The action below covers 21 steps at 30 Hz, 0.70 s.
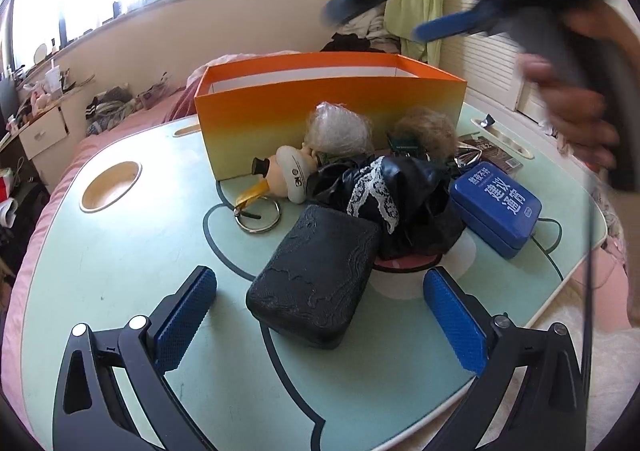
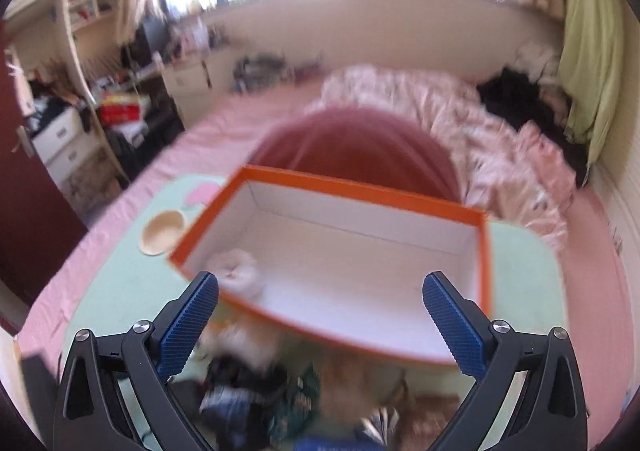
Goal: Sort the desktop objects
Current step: 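Reach the right tool into the box and grasp the white fluffy ball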
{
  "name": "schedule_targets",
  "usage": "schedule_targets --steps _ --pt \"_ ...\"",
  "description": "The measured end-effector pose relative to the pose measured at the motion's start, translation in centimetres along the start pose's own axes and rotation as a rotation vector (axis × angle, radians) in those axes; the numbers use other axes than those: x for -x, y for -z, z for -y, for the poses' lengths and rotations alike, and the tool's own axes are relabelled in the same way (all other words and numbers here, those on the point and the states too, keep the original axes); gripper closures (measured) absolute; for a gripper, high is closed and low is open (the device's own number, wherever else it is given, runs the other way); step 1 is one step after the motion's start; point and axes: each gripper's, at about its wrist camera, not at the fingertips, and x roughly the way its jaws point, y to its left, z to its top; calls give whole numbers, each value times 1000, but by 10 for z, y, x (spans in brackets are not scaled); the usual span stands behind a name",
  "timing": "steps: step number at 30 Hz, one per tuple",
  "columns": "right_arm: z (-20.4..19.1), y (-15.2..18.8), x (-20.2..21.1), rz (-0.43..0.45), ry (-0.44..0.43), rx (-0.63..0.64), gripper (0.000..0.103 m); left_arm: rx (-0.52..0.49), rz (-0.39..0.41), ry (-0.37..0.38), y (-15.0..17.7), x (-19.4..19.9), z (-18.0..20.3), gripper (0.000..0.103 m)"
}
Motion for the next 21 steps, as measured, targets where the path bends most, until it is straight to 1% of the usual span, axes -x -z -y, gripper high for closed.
schedule_targets --steps 2,4,9,18,20,21 --pt "4 -3 -29 -87 13 -22 6 -1 6 4 -1 -1 -3 0" --pt "10 1 -50 -153 13 -58 8 -3 9 8 -1 -1 -3 0" --pt "26 8 -62 -165 -28 -139 8 -5 12 10 0 0 -2 0" --pt "26 8 -61 -172 -20 -126 8 -7 13 14 0 0 -2 0" --pt "23 2 -61 -187 -52 -125 8 -7 13 14 0 0 -2 0" --pt "23 -2 -62 -198 -93 -139 8 -7 13 13 0 0 -2 0"
